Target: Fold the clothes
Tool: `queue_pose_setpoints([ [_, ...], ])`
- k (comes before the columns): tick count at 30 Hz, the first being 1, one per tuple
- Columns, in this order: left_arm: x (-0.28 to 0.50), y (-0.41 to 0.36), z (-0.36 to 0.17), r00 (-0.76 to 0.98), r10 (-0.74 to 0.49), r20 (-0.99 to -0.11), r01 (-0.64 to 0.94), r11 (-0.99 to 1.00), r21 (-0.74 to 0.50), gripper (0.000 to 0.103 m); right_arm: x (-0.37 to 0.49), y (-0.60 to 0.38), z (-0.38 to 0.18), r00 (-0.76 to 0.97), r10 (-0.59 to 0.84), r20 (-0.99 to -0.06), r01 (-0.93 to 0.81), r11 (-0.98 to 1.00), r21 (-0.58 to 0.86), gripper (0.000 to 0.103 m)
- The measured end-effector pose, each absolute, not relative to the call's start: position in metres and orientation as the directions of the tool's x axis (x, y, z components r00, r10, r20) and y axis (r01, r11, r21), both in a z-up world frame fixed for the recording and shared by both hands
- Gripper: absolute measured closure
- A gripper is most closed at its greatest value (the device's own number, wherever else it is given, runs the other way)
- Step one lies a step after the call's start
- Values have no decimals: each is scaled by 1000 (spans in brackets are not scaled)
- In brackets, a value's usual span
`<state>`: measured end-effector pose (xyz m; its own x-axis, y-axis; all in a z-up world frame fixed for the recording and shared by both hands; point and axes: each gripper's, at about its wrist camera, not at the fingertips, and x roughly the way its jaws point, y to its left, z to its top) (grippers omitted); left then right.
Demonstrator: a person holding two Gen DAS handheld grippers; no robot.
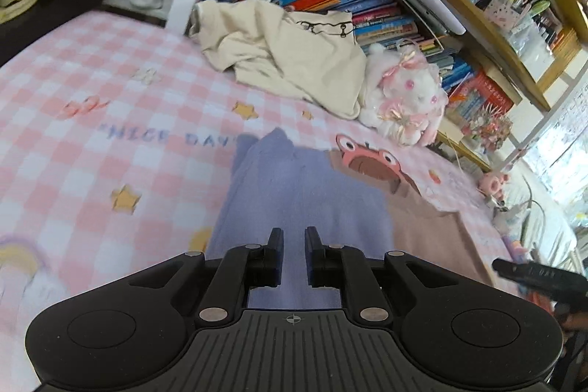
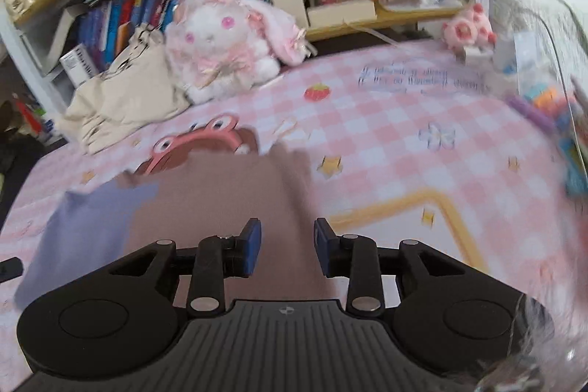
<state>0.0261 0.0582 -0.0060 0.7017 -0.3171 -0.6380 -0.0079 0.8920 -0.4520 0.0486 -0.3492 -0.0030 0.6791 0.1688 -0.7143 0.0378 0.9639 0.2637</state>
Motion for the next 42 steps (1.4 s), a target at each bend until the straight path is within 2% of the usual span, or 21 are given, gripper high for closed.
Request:
queue_pose_setpoints([
  [5, 4, 55, -11, 648, -337, -683, -5, 895, -446, 89, 15, -314, -12, 626, 221, -748, 46, 947, 319, 71],
  [8, -2, 54, -18, 616, -345, -708, -10, 896, -445, 83, 4, -290, -17, 587, 238, -774, 0, 956, 294, 71],
  [12, -6, 55, -22, 593, -328, -735, -11, 910, -415, 53, -9, -274, -17, 565, 212, -797, -26, 970, 240, 64],
  [16, -11, 53, -23, 590, -332, -736, 28, 920, -392, 41, -21, -264, -19, 555, 188, -810, -29, 978, 207, 59],
  [18, -12, 49, -23, 580, -338, -741, 53, 924, -380, 34, -25, -261, -19, 554, 173, -814, -31, 982, 187, 54],
  [20, -11, 46, -26, 569, -343, -748, 67, 925, -373, 27, -30, -259, -18, 552, 159, -819, -36, 985, 168, 43],
  [21, -11, 44, -27, 563, -345, -751, 70, 925, -373, 25, -32, -258, -18, 550, 153, -821, -39, 987, 158, 42],
  [24, -9, 41, -29, 546, -354, -759, 71, 923, -379, 23, -34, -257, -17, 550, 147, -822, -57, 989, 138, 35],
  [31, -8, 27, -26, 557, -313, -769, 24, 932, -362, 20, -25, -262, -15, 562, 174, -808, -140, 983, 115, 33],
  [39, -20, -8, -20, 582, -222, -783, -114, 930, -348, 17, -8, -289, -11, 566, 272, -778, -329, 940, 89, 30],
  [42, -27, -15, -22, 595, -191, -781, -209, 901, -380, 17, -4, -303, -10, 558, 319, -766, -394, 914, 93, 29],
])
